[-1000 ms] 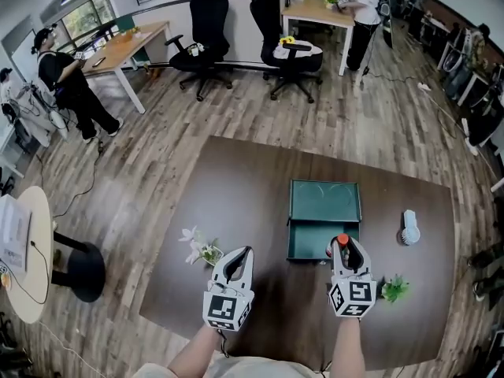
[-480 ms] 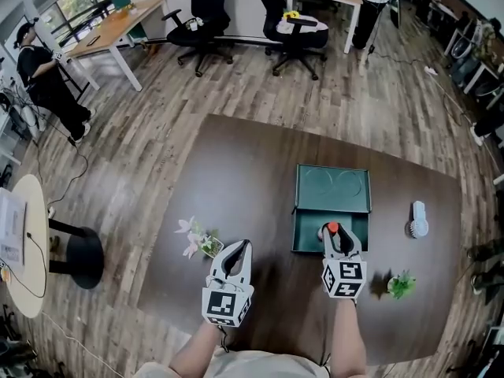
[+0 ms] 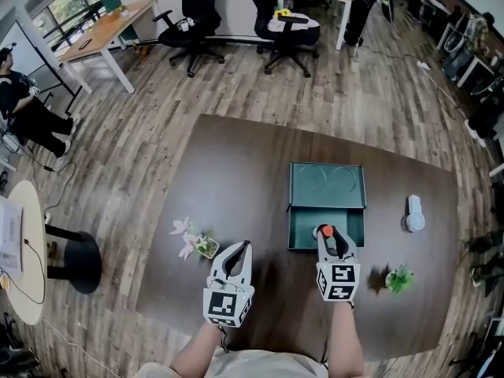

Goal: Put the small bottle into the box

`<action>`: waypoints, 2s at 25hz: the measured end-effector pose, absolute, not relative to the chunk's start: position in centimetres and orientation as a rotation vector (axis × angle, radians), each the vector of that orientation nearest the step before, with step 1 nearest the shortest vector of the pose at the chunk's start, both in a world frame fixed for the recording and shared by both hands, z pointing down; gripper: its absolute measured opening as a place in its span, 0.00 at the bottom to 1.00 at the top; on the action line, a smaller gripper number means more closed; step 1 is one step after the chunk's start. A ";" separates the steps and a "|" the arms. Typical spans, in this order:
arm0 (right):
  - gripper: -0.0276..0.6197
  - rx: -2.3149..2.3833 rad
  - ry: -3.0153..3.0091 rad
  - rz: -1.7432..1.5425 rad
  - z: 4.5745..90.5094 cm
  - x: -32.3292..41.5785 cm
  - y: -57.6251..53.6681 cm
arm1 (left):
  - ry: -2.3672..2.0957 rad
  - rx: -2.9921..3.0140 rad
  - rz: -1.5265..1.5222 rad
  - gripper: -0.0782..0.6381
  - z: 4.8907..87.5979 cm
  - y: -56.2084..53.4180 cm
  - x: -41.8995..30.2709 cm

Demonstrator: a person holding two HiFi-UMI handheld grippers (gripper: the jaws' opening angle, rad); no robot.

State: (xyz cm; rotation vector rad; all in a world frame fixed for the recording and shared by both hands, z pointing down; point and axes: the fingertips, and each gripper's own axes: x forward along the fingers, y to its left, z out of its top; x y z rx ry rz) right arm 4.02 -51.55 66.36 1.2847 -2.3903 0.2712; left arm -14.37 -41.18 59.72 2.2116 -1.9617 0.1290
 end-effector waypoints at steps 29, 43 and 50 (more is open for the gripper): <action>0.47 1.444 -2.507 0.277 60.9 8.9 -48.1 | -1.940 2.327 0.161 0.11 57.5 -39.4 -11.2; 0.46 1.716 -2.471 0.177 55.0 19.8 -37.5 | -1.951 2.487 0.105 0.11 51.7 -33.1 -6.2; 0.45 1.846 -2.419 0.028 52.3 24.1 -31.4 | -1.989 2.549 0.091 0.11 49.9 -29.1 -6.3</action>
